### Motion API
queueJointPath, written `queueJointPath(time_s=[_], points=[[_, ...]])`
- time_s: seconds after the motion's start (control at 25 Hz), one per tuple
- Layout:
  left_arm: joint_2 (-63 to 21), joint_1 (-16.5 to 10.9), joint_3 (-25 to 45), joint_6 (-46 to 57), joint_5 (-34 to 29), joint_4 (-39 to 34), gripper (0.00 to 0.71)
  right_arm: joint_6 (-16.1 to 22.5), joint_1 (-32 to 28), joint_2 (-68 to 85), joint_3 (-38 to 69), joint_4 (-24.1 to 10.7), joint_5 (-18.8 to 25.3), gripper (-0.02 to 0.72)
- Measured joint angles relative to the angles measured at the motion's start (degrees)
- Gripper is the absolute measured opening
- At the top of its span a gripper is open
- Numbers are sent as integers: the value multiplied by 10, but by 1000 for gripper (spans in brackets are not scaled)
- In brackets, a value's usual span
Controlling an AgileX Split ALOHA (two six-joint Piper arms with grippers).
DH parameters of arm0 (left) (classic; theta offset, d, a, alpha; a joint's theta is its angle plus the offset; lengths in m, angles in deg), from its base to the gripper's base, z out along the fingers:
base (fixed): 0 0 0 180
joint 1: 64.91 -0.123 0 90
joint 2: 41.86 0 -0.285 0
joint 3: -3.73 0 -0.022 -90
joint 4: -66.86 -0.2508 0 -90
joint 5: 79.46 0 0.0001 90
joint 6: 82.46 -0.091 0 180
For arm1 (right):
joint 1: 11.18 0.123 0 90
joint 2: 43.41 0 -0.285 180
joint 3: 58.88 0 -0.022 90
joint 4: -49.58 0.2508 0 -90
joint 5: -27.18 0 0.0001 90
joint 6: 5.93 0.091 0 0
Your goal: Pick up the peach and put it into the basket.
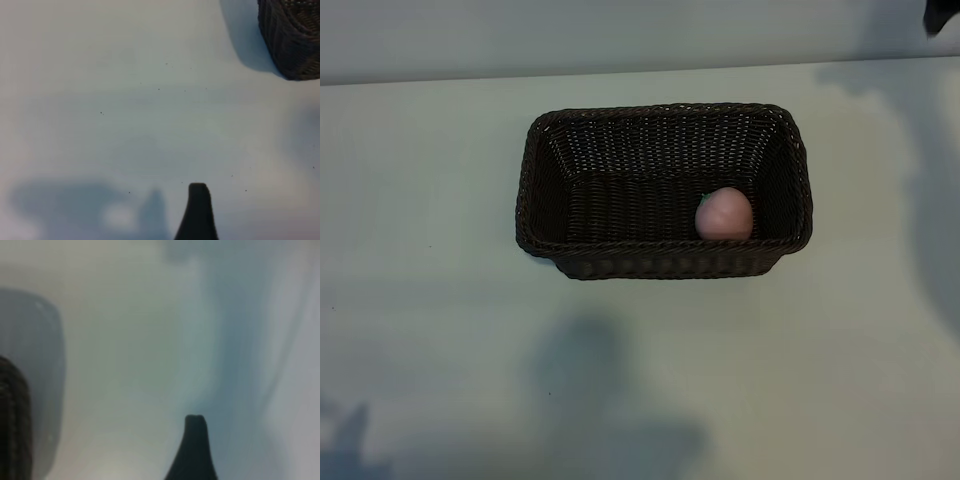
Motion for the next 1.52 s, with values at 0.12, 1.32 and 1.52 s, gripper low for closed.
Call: queueJointPath(time_s=[0.12, 1.32, 1.52], points=[[0, 0, 0, 0, 0, 0, 592, -1, 0, 48, 0, 5, 1, 565], [0, 0, 0, 2, 0, 0, 592, -12, 0, 715, 414, 15, 2, 556], [0, 0, 0, 2, 0, 0, 592, -12, 0, 783, 481, 15, 2, 556]])
